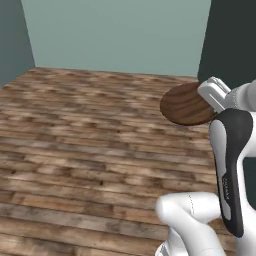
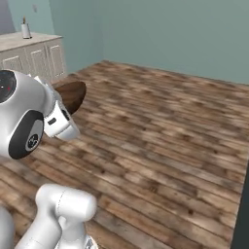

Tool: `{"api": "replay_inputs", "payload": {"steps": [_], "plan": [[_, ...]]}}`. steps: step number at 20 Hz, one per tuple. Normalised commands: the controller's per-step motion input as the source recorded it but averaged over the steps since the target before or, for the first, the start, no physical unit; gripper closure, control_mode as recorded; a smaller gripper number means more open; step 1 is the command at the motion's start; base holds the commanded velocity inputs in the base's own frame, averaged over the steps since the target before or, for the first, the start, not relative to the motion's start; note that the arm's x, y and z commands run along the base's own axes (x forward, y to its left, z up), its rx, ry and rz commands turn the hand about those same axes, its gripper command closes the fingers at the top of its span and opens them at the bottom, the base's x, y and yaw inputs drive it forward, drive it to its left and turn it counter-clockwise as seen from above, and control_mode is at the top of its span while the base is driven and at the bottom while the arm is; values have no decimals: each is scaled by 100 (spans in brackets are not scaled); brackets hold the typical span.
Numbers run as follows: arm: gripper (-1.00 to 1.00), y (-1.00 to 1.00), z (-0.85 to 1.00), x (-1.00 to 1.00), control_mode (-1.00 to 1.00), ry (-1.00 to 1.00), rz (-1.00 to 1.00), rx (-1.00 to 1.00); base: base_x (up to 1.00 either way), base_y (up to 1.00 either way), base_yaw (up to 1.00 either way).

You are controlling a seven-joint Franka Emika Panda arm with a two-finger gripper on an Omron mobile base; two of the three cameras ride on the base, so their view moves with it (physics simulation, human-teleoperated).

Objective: Take the smaller bowl and place it next to the appetizer plate on the dining counter , and place the larger bowl next to the plate with cooked food.

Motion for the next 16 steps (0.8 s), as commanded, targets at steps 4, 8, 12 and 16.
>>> {"api": "replay_inputs", "payload": {"steps": [4,8,12,16], "plan": [[100,0,0,0,100,0,0,0,100,-19,42],[100,0,0,0,100,0,0,0,100,-10,46],[100,0,0,0,100,0,0,0,98,-10,48],[100,0,0,0,100,0,0,0,75,-4,50]]}}
